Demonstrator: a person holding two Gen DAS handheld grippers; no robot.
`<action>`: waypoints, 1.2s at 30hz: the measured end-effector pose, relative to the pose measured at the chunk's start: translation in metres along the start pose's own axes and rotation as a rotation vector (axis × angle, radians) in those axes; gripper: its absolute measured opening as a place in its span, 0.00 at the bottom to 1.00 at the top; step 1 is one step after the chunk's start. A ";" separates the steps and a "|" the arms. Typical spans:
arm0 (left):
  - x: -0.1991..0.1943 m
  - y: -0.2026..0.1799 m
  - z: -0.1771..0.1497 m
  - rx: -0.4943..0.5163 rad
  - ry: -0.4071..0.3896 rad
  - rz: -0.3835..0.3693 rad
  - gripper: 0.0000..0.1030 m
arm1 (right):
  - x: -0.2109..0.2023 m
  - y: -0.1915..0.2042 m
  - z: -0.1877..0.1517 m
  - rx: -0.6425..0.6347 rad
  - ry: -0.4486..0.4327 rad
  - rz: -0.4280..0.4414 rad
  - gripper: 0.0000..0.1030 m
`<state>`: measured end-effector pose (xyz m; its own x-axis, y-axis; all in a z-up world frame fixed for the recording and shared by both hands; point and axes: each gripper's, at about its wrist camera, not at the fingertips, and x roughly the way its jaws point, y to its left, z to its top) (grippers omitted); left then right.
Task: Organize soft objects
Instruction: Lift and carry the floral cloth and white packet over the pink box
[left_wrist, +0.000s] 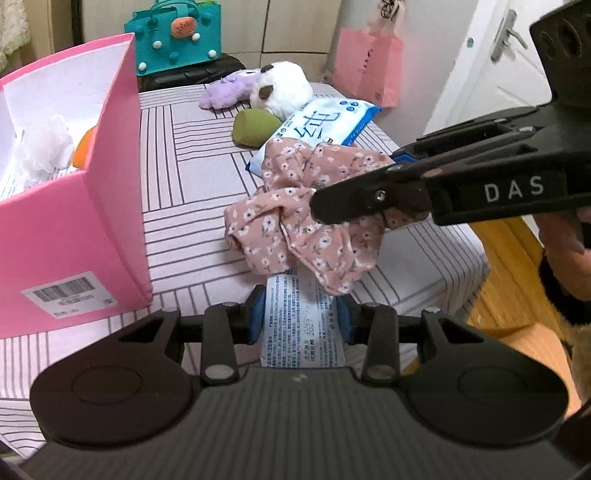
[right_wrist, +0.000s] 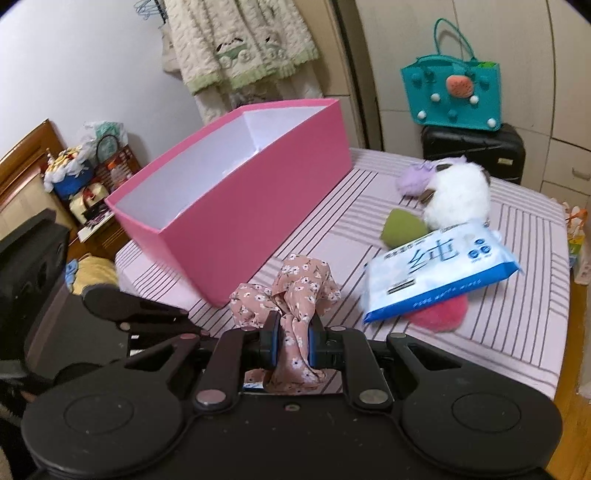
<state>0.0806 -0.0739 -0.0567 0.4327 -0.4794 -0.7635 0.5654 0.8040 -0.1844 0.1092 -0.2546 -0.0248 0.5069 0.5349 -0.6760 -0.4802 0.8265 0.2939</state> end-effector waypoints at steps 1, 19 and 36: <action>-0.002 0.001 -0.001 0.003 0.011 -0.005 0.37 | 0.000 0.002 0.000 0.002 0.008 0.006 0.17; -0.055 0.043 0.002 0.000 0.128 -0.124 0.37 | -0.020 0.034 0.022 -0.018 0.095 0.095 0.18; -0.143 0.087 0.031 -0.003 -0.101 -0.099 0.37 | -0.032 0.094 0.088 -0.162 -0.003 0.201 0.18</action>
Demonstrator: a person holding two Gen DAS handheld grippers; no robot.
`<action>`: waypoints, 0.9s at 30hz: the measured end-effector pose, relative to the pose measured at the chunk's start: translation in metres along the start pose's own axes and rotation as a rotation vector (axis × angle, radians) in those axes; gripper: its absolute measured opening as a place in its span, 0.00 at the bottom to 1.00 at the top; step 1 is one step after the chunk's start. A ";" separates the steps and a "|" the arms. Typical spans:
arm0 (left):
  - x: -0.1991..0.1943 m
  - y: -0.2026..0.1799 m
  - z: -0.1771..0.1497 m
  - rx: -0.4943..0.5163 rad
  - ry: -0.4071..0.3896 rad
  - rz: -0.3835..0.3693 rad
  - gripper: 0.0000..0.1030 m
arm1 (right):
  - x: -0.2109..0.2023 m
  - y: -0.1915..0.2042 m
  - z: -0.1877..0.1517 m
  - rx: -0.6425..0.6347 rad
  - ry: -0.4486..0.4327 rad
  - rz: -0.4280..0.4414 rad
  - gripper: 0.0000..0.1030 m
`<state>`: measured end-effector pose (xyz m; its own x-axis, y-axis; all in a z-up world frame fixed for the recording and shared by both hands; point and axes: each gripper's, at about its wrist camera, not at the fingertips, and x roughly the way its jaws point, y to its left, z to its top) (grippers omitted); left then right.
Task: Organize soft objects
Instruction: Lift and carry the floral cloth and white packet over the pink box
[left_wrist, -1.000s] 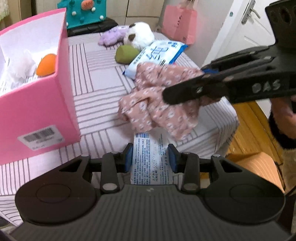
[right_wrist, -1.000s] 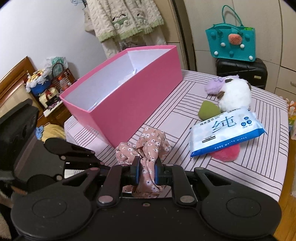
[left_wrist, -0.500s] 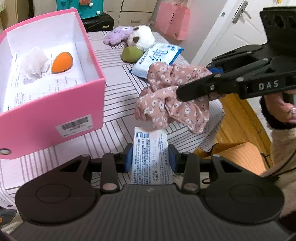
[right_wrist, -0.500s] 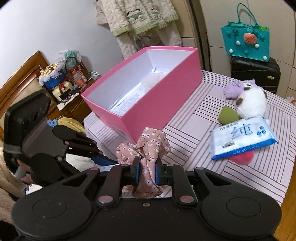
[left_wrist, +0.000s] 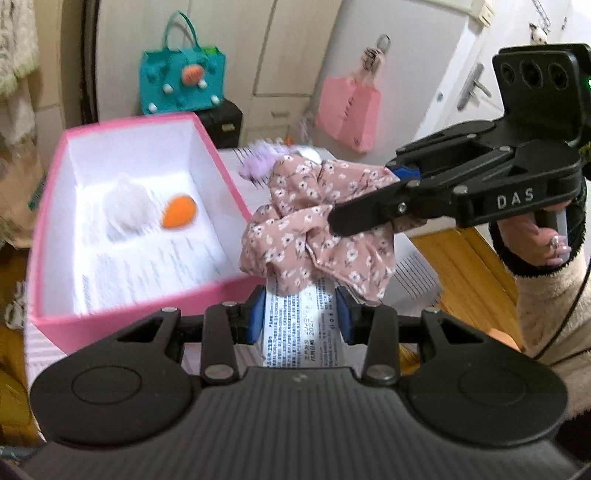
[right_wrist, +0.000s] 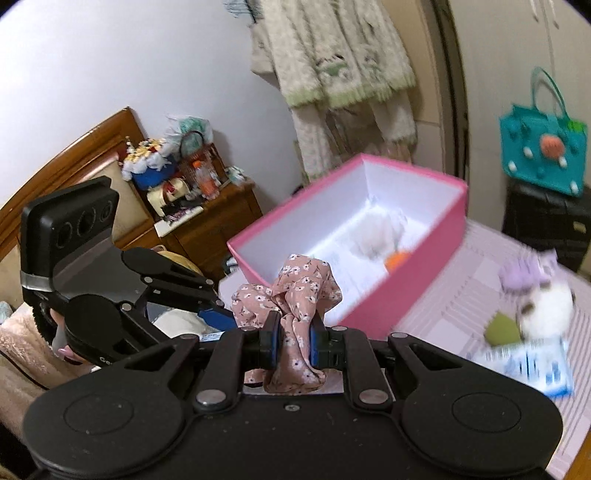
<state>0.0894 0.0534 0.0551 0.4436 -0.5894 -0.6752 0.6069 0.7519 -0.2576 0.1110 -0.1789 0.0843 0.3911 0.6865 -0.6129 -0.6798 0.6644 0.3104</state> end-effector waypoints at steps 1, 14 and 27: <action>-0.001 0.005 0.004 -0.005 -0.008 0.015 0.37 | 0.002 0.001 0.006 -0.008 -0.009 0.002 0.18; 0.043 0.067 0.046 0.010 0.100 0.193 0.37 | 0.066 -0.011 0.074 -0.016 -0.030 -0.050 0.18; 0.132 0.135 0.074 -0.084 0.323 0.267 0.37 | 0.153 -0.080 0.118 -0.029 0.108 -0.261 0.18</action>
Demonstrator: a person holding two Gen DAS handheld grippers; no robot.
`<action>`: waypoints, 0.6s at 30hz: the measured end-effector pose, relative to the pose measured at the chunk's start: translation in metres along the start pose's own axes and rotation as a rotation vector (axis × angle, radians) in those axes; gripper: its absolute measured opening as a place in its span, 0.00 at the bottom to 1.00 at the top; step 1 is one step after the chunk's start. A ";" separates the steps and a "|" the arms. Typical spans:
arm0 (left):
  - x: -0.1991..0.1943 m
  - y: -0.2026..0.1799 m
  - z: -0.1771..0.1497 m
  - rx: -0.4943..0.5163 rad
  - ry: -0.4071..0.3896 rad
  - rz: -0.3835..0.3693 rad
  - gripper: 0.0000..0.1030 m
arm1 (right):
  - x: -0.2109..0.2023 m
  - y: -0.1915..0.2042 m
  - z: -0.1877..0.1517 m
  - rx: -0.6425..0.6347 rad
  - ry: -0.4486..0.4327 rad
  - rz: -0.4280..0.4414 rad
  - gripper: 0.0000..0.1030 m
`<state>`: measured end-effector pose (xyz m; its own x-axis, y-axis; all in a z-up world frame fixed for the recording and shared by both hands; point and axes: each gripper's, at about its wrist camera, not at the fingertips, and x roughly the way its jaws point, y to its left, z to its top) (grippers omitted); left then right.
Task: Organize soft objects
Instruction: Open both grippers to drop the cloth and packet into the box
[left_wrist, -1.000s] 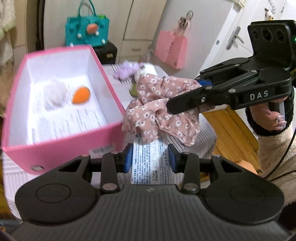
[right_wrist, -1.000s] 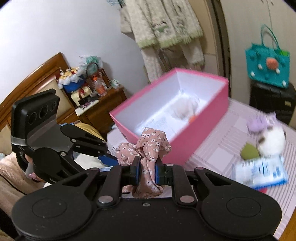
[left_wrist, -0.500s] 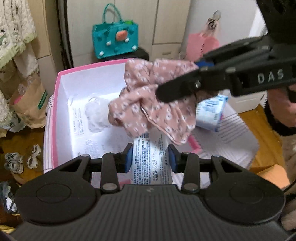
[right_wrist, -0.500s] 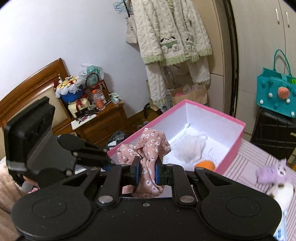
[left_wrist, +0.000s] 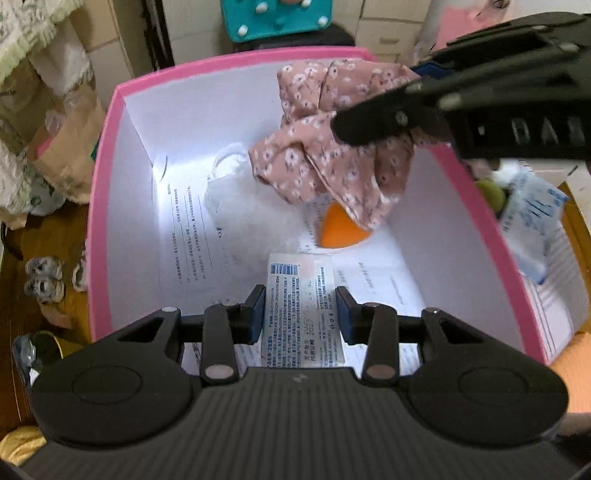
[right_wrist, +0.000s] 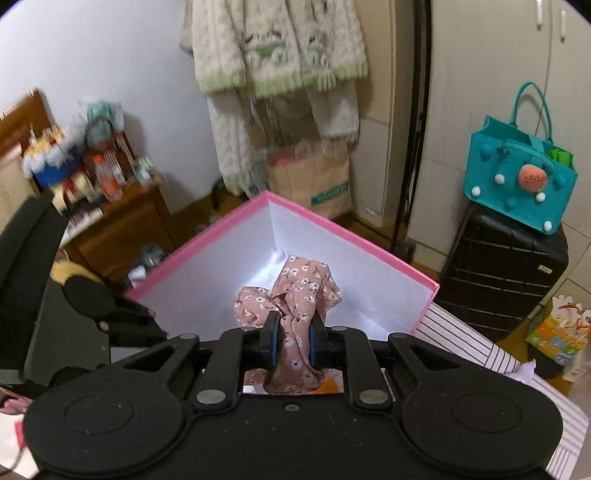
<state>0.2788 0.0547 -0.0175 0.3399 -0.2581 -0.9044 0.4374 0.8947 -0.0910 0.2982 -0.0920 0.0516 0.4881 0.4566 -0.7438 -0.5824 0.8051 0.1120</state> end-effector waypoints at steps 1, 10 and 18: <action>0.005 0.003 0.004 -0.016 0.017 0.000 0.37 | 0.006 0.000 0.003 -0.011 0.016 -0.002 0.18; 0.011 0.013 0.023 -0.089 0.014 0.074 0.37 | 0.037 -0.007 0.006 -0.156 0.086 -0.095 0.18; 0.007 0.011 0.022 -0.074 0.000 0.145 0.38 | 0.057 0.005 0.005 -0.275 0.129 -0.163 0.21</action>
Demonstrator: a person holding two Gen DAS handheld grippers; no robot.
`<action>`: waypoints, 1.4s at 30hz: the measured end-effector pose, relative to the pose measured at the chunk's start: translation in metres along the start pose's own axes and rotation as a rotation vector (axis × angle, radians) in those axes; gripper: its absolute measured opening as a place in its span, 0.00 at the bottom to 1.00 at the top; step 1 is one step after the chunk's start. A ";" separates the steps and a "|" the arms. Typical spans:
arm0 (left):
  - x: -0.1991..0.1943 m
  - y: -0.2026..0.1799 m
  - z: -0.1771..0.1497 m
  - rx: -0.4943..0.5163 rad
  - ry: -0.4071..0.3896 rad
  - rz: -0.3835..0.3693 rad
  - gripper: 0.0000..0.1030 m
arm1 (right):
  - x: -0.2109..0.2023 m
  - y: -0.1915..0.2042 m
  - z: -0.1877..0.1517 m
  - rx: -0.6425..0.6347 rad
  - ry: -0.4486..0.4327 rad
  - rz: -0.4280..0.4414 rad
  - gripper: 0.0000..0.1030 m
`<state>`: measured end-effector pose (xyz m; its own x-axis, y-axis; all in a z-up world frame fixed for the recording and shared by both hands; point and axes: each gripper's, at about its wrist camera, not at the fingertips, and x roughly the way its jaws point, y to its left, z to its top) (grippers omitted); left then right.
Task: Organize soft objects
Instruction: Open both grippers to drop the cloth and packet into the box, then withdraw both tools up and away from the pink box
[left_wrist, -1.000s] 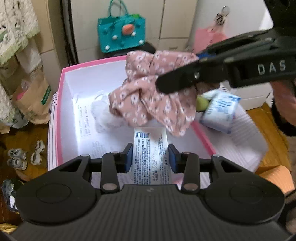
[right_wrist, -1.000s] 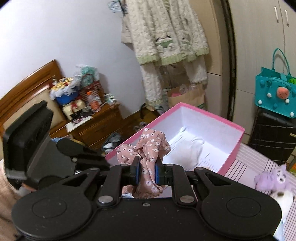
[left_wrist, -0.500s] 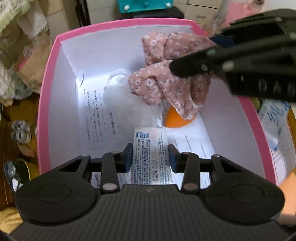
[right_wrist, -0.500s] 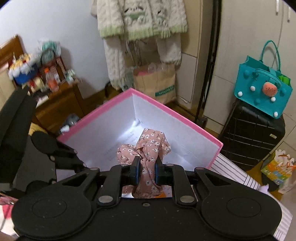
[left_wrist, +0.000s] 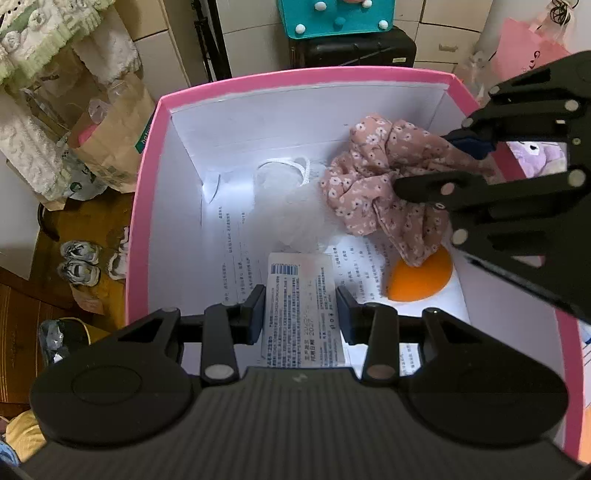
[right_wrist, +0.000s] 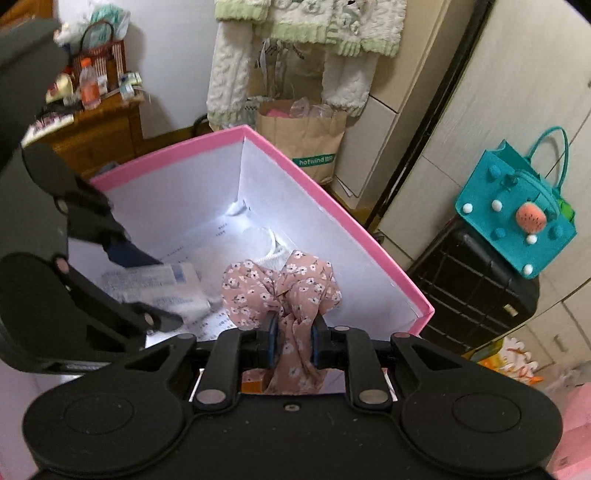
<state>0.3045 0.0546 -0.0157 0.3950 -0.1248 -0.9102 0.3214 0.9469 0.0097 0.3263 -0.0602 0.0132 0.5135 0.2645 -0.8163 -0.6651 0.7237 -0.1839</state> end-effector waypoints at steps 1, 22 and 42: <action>-0.001 -0.002 0.001 -0.004 0.000 -0.010 0.39 | 0.002 0.003 0.000 -0.014 -0.001 -0.015 0.24; -0.111 -0.022 -0.044 0.126 -0.170 0.018 0.60 | -0.095 0.001 -0.037 0.153 -0.136 0.112 0.53; -0.199 -0.099 -0.124 0.343 -0.263 0.054 0.67 | -0.221 0.047 -0.134 0.114 -0.280 0.114 0.54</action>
<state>0.0869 0.0222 0.1133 0.6108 -0.1915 -0.7682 0.5439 0.8066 0.2314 0.1093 -0.1703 0.1117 0.5786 0.5019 -0.6429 -0.6702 0.7418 -0.0240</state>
